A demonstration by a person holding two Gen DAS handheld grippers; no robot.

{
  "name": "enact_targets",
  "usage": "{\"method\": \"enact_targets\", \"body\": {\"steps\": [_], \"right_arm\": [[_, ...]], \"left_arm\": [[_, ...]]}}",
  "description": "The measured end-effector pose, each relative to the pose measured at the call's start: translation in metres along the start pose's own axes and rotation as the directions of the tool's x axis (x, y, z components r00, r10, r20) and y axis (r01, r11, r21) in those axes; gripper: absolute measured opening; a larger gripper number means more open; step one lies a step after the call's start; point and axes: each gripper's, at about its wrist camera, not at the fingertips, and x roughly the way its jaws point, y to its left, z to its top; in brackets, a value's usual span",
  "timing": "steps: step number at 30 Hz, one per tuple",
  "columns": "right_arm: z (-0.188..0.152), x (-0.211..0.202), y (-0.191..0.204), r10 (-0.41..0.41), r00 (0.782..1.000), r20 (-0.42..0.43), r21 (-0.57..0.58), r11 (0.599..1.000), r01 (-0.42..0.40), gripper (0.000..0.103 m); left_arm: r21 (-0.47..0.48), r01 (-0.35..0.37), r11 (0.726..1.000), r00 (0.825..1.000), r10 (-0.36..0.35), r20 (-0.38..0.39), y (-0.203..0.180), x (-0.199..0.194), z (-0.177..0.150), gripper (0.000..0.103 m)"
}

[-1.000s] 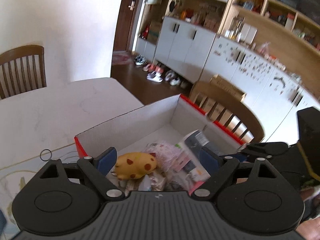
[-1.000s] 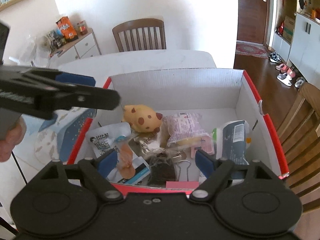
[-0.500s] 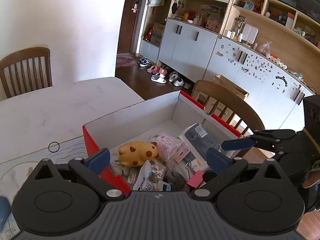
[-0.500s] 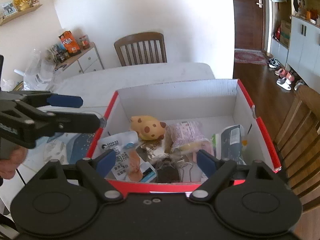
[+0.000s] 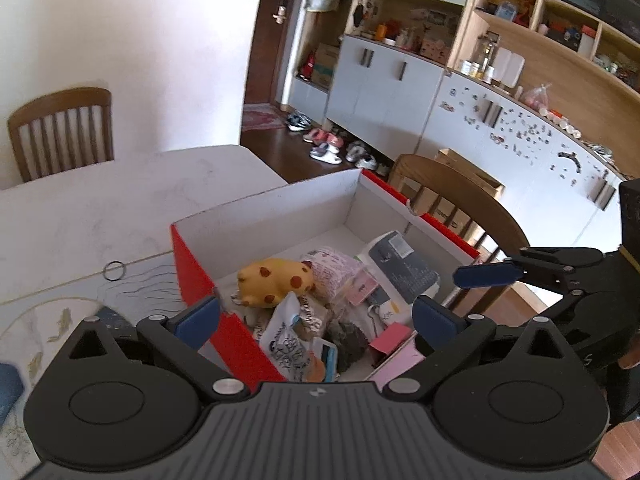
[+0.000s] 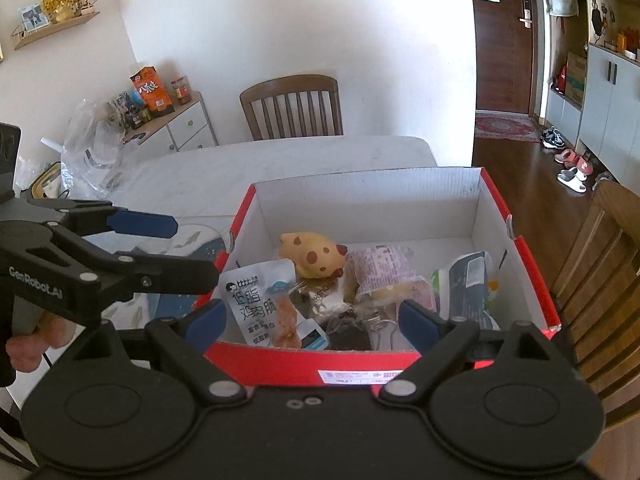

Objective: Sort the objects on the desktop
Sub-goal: 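Withdraw both grippers up from the red box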

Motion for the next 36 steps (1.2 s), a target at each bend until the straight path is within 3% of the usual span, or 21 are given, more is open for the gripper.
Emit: {"method": "enact_targets", "body": {"steps": [6,16,36], "right_arm": [[-0.005,-0.008,0.000,-0.004,1.000,0.002,0.006,1.000,0.004,0.093],[-0.009,-0.017,0.000,-0.011,1.000,-0.008,0.015,1.000,0.012,0.093],[-0.012,-0.013,0.004,-0.017,0.999,-0.030,0.033,0.999,0.018,0.093]], "left_arm": [[0.012,-0.059,0.998,0.998,0.059,-0.009,0.000,-0.010,-0.005,0.103],[0.014,-0.145,0.989,0.983,0.145,-0.112,0.006,-0.001,-0.014,0.103],[0.021,-0.156,0.988,0.970,0.157,-0.184,0.009,0.004,-0.024,0.103]]}}
